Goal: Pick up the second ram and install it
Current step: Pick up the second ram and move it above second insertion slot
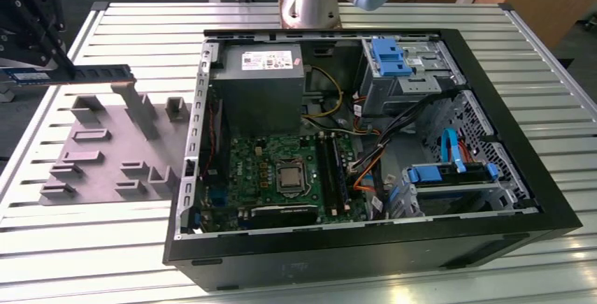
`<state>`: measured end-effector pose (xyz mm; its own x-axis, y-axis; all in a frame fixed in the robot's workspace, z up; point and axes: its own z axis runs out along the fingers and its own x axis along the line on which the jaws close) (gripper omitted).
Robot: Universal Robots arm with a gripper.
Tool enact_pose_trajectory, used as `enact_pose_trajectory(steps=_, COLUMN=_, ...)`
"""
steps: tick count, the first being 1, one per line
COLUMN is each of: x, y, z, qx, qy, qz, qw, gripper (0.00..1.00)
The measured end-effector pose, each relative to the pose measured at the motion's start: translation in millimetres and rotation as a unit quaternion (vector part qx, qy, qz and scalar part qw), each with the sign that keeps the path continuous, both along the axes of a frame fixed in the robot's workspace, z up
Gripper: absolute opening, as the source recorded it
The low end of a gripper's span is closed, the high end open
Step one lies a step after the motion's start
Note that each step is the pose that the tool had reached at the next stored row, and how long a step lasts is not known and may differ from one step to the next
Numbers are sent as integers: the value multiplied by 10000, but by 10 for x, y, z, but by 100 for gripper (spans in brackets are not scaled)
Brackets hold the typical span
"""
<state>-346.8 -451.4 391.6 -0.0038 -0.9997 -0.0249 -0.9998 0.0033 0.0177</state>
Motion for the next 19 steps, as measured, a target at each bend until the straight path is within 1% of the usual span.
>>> enact_pose_trajectory(steps=19, x=115, y=0, z=0, qx=0, qy=0, qz=0, qw=10000, gripper=14)
